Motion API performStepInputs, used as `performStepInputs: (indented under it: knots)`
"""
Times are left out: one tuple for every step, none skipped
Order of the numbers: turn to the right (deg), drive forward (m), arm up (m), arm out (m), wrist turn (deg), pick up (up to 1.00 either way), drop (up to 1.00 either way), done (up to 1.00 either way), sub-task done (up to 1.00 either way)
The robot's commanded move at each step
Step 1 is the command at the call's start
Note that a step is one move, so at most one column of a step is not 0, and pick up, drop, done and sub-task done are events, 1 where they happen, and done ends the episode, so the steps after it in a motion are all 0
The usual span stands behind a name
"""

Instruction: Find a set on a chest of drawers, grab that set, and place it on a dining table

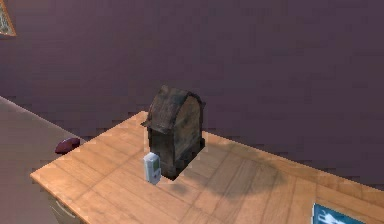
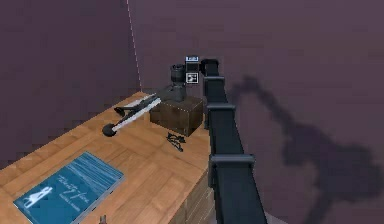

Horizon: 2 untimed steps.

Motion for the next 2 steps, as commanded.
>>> performStepInputs:
  knots:
    - [0.0, 0.0, 0.0, 0.0, 45.0, 0.0, 0.0, 0.0, 0.0]
    - [0.0, 0.0, 0.0, 0.0, 39.0, 0.0, 0.0, 0.0, 0.0]
